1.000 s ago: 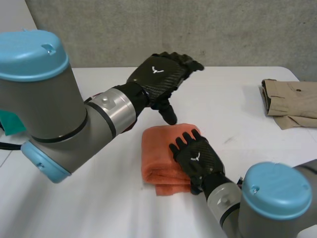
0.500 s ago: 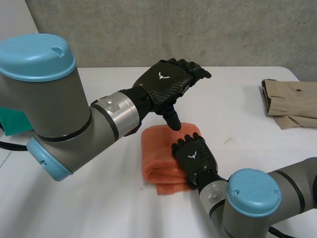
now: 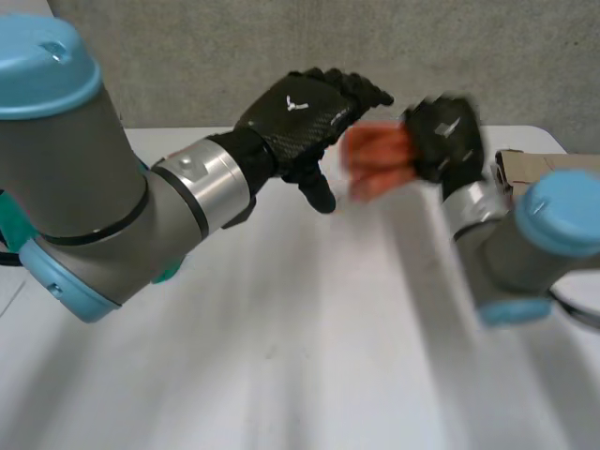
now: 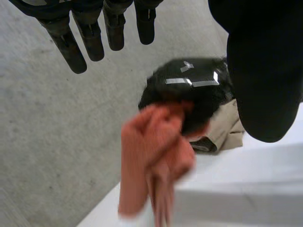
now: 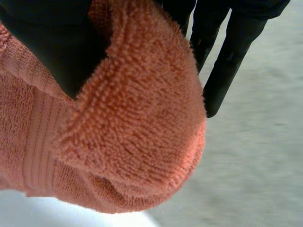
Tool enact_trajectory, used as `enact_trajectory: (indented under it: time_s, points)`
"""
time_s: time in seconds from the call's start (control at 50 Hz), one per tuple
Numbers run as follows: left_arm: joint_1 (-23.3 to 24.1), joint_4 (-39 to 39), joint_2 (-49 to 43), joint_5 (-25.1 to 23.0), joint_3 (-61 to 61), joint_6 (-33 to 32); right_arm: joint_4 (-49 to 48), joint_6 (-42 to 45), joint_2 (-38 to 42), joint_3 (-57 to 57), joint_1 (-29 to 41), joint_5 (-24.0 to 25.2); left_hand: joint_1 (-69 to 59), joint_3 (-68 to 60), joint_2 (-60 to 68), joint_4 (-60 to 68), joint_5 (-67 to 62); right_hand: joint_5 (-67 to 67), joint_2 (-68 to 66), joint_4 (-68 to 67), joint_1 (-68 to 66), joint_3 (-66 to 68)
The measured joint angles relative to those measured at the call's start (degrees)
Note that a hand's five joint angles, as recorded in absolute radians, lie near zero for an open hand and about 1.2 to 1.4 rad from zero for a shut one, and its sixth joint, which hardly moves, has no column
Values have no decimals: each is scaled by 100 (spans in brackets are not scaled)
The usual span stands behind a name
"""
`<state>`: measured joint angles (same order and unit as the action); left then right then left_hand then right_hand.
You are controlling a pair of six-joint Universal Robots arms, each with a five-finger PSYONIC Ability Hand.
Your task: Fold the laundry.
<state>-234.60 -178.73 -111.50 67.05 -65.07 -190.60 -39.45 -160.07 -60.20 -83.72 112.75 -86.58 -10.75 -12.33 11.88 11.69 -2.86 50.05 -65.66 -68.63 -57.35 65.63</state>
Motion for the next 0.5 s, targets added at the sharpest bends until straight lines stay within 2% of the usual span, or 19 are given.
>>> enact_trajectory:
  time_s: [0.14, 0.22, 0.32, 0.5]
  points:
    - [0, -4, 101, -13, 61, 15, 70, -232, 90, 928, -1112, 300, 0, 0, 0, 0, 0, 28, 0, -1, 0, 0]
    - [32, -4, 105, -22, 63, 22, 20, -573, 508, 1561, -1966, 839, 0, 0, 0, 0, 0, 56, 0, -4, 0, 7]
    - [66, -4, 83, -32, 38, 24, -15, -968, 1543, 2415, -3001, 1692, 0, 0, 0, 0, 0, 56, 0, -5, 0, 20]
    - [80, -7, 24, -35, -1, 22, -52, -1059, 2770, 2911, -3995, 2869, 0, 0, 0, 0, 0, 56, 0, -23, 0, 21]
